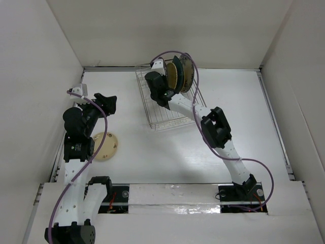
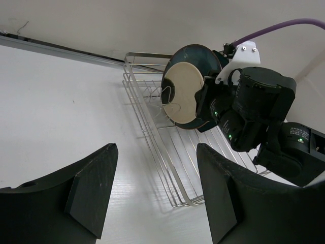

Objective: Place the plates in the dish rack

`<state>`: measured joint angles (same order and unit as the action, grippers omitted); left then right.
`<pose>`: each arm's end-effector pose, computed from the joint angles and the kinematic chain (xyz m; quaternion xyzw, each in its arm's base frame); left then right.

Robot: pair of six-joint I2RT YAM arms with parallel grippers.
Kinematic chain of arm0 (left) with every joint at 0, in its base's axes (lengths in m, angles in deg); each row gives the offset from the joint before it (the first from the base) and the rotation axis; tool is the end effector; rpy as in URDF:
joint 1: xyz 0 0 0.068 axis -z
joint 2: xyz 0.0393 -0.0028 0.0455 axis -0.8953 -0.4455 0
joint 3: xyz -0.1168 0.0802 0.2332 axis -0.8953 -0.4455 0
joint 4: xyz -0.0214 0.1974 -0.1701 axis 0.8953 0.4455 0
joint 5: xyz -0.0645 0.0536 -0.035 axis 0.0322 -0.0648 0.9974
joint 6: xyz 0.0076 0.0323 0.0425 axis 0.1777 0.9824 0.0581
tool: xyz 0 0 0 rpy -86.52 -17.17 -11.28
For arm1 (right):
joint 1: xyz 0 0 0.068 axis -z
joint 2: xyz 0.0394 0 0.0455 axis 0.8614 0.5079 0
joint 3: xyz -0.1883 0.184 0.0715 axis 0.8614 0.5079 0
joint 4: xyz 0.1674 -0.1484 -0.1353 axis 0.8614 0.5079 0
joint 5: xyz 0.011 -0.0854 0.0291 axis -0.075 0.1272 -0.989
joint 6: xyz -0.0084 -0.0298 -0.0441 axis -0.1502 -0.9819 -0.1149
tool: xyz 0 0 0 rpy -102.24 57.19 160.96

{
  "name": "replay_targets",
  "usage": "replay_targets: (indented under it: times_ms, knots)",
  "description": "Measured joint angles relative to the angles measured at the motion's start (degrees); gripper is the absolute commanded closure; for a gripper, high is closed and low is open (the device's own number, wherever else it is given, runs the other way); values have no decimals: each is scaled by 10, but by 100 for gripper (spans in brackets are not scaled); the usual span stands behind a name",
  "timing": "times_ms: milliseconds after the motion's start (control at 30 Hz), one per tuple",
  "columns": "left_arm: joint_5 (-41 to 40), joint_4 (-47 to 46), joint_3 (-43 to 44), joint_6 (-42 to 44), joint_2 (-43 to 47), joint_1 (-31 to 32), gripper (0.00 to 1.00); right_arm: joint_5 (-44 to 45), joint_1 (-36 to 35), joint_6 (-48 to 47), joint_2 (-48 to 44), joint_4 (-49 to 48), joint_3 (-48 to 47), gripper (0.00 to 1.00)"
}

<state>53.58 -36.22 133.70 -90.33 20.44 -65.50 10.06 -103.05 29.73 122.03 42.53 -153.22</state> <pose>0.1720 -0.0045 0.3722 -0.0182 0.6693 -0.2126 0.7117 0.4235 0.3660 0.2525 -0.0356 0.7811 -0.1055 0.6144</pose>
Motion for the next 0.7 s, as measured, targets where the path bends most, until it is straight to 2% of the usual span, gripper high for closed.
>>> replay_targets:
  times_ms: [33, 67, 133, 167, 267, 433, 533, 567, 600, 633, 667, 700]
  knots:
    - [0, 0, 0, 0, 0, 0, 40, -1, 0, 2, 0, -1, 2, 83]
    - [0, 0, 0, 0, -1, 0, 40, -3, 0, 6, 0, -3, 5, 69]
    - [1, 0, 0, 0, -3, 0, 40, -13, 0, 13, -2, -13, 20, 57]
    - [1, 0, 0, 0, -4, 0, 40, -19, 0, 16, -5, -16, 31, 48]
    - [1, 0, 0, 0, -7, 0, 40, -42, -8, 18, -21, -19, 64, 42]
    - [1, 0, 0, 0, -7, 0, 44, -92, -8, 14, -108, -24, 144, 41]
    - [2, 0, 0, -1, -7, 0, 54, -145, -8, 8, -191, -38, 195, 56]
    - [2, -1, 0, 0, -6, 0, 57, -168, -8, 7, -217, -46, 208, 77]
    - [2, -1, 0, 0, -6, 0, 67, -195, -10, 4, -241, -54, 217, 91]
    - [2, -2, 0, -2, -5, 0, 73, -222, -13, 5, -260, -64, 224, 99]
    - [2, -2, 0, -3, -3, 0, 80, -247, -18, 5, -274, -72, 226, 100]
    - [3, -2, 0, -1, -2, 0, 92, -278, -25, 7, -283, -84, 227, 100]
